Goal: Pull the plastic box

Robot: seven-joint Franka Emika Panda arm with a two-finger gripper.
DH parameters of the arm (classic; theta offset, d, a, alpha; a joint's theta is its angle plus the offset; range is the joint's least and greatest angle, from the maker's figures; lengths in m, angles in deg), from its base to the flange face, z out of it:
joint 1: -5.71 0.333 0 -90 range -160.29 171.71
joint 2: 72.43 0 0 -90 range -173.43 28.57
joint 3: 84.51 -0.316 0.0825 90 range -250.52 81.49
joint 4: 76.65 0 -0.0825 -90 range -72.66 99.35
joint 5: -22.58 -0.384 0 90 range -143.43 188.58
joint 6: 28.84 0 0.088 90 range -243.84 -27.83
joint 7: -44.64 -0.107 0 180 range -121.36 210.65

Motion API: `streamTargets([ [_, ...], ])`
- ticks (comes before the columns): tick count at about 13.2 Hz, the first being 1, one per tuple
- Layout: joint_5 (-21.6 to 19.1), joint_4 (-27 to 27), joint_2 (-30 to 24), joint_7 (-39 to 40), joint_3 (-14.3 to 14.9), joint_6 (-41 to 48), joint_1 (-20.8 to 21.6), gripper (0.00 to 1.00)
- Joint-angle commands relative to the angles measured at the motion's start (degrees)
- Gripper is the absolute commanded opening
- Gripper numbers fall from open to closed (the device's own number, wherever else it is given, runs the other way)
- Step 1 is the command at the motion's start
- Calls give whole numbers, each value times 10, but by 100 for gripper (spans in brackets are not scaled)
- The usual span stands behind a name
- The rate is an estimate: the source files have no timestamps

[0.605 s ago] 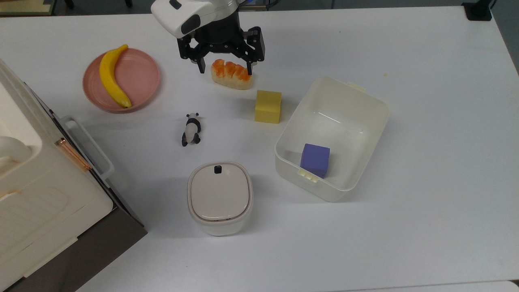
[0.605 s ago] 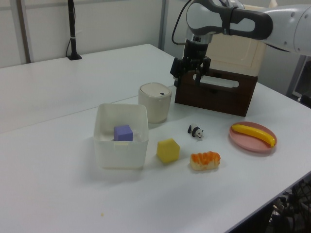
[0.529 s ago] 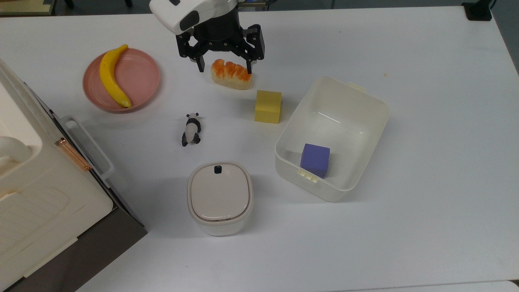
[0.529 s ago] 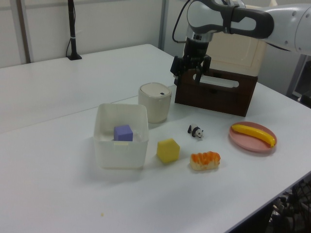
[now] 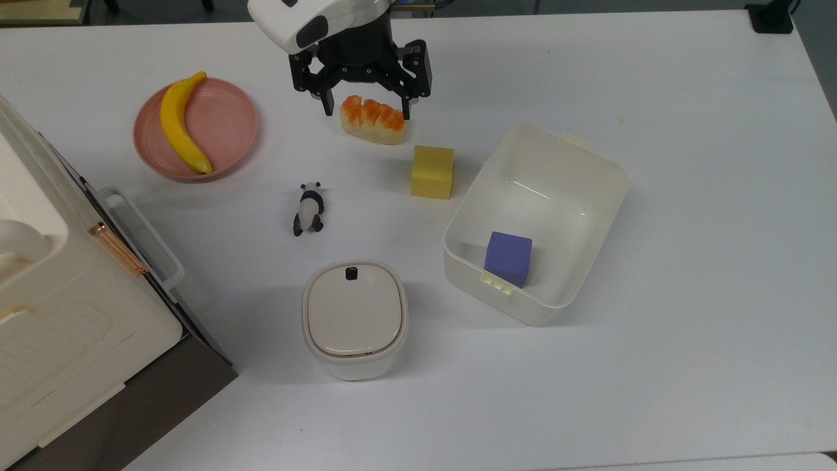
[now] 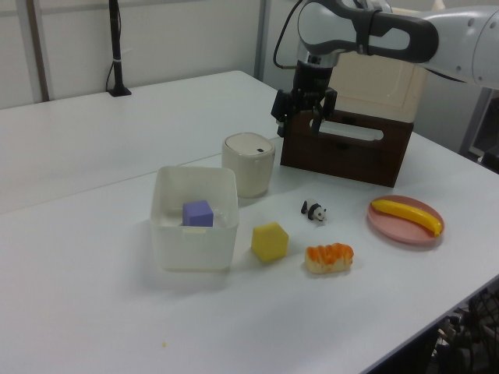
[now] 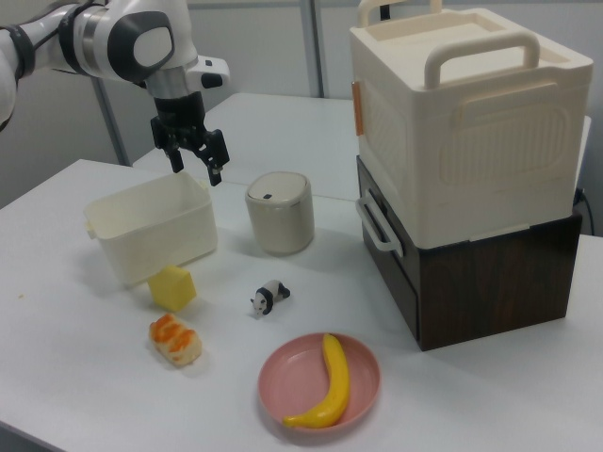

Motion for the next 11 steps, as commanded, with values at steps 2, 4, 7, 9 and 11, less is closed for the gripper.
streamTargets([
  [2, 7, -3, -8, 14, 2, -2, 11, 100],
  [4, 8, 1, -8, 20, 2, -1, 19, 100],
  [7, 8, 25, -6, 22, 2, -2, 18, 100],
  [9, 7, 36, -7, 33, 2, -2, 21, 100],
  [11, 6, 48, -5, 59, 2, -2, 22, 100],
])
